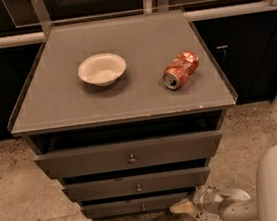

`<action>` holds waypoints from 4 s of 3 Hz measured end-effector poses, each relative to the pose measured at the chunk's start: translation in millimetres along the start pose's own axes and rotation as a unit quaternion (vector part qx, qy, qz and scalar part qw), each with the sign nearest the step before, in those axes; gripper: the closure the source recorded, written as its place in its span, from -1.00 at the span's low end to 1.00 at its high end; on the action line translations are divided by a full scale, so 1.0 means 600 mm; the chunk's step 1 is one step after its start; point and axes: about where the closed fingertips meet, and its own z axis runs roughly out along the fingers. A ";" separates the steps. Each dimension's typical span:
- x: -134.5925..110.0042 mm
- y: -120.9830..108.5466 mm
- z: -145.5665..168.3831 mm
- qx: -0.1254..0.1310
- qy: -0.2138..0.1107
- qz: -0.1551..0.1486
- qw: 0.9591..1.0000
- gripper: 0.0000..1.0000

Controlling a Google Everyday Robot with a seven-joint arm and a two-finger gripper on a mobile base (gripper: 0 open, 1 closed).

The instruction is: Open bottom drawer

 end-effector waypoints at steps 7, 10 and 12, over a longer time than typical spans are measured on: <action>0.049 0.011 0.047 -0.047 0.012 0.057 0.997 -1.00; 0.065 0.051 0.033 -0.079 0.036 0.053 0.995 -1.00; 0.082 0.079 0.012 -0.108 0.066 0.095 0.987 -1.00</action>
Offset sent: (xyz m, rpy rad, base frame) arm 0.0386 -0.0270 -0.0730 0.1629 0.0439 -0.1401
